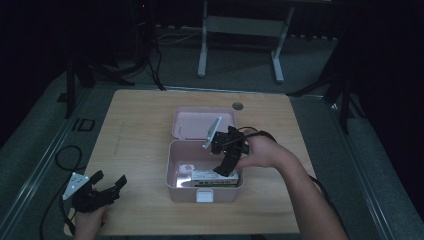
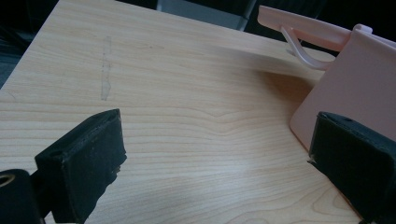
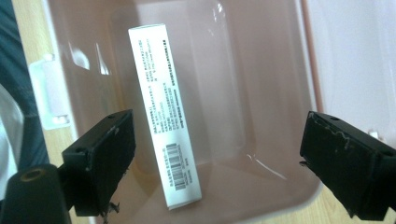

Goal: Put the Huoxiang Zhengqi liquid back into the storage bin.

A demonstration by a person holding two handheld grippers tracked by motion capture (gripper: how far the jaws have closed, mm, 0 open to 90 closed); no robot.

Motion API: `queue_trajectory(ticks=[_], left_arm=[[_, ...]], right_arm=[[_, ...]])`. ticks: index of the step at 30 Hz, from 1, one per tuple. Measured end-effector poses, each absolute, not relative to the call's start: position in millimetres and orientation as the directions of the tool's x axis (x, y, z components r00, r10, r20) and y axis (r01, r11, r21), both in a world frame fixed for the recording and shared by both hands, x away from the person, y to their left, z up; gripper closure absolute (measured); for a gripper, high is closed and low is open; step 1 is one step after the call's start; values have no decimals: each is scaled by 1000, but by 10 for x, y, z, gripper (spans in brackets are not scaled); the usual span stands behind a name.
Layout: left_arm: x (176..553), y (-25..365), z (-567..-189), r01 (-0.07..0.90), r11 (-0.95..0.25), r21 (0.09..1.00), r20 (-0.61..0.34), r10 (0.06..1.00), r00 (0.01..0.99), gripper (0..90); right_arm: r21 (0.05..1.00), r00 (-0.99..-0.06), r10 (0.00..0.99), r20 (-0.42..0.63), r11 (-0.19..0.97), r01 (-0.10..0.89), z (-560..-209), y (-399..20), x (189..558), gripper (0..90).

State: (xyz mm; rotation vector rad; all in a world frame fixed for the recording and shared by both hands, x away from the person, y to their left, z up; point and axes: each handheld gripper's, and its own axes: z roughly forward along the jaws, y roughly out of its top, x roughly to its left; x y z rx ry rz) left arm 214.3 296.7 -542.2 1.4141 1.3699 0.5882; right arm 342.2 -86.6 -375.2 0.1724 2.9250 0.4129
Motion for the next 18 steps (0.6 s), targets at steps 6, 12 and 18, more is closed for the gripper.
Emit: queue_trajectory(ticks=[6,12,18], left_arm=[[2144,2956,-5424,422,183,888,-301,926,230,36],[2143,2943,-5426,424,183,887,-300,926,229,36],[2143,2934,-5429,430,178,885,-298,926,231,37]], right_arm=[[380,-956,238,-172,911,159,-3690,-1144,3391,104],[454,-919,349,-185,859,235,-3720,-1415,3358,104],[542,-852,492,-182,773,330,-3807,-1717,3275,104]])
